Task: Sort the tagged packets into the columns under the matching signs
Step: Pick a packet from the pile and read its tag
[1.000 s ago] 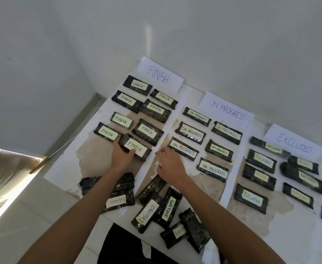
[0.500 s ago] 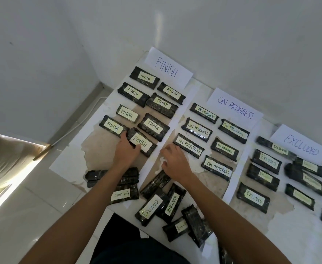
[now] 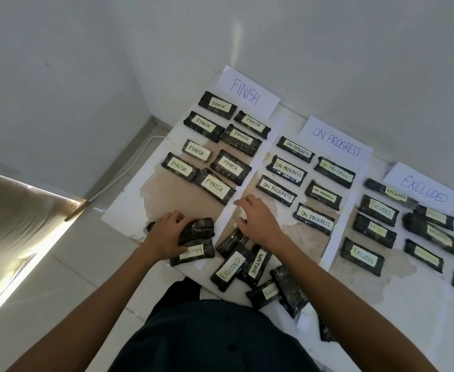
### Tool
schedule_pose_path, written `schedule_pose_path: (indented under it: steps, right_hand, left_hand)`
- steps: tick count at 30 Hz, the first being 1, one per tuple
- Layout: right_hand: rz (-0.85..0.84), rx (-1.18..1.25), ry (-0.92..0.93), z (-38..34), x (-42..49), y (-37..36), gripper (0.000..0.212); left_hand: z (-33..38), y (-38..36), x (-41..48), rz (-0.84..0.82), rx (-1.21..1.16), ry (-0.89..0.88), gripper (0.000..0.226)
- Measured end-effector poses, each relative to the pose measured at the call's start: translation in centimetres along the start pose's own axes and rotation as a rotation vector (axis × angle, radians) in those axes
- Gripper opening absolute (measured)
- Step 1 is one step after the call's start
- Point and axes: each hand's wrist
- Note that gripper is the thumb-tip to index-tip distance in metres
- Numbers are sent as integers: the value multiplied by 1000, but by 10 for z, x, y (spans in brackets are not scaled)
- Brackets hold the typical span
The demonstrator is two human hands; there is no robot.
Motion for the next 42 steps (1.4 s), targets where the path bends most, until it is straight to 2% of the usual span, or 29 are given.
schedule_pose_path:
  steps: [4,9,13,18,21,24,27,30,35,40,42]
  right_hand:
    - [25,39,-20,-13,-13,-1,44]
    - [91,86,-34,-22,-22,5,43]
    - [125,100,-29,-28,-25,8,43]
    - [107,61,45,-40,-23,9,54]
    - [121,16,71,-49,-23,9,66]
    - [128,240,-177,-56,-27,8,68]
    - [16,549,-472,-58,-32,7,74]
    - [-42,542,-488,-54,-40,5,71]
    - [115,395,-472,-33,-61,9,63]
    - [172,103,-345,2,-97,29,64]
    - [193,75,-335,14,-111,37,64]
  left_hand:
    - [-13,3,-4,-16,-109,34,66]
    - [-4,37,3,-69,-674,266,38]
    - [-7,47,7,-263,-1161,437,45]
    - [5,57,6,-420,-1269,462,42]
    - [16,57,10,-382,-1254,453,40]
    - [38,55,15,-248,-1392,481,36]
    - [60,44,19,-150,-1624,597,36]
    - [81,32,18,-134,-1586,543,38]
    - [116,29,20,-169,-1536,464,38]
    - [140,40,31,-31,-1414,469,35]
    - [152,40,36,-59,-1351,417,31]
Point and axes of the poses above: each hand's wrist, its own x-axis towards the middle knuckle, its own y-axis out of the back of the hand, z = x × y, and after that the axes turned 7 degrees about z, right-handed
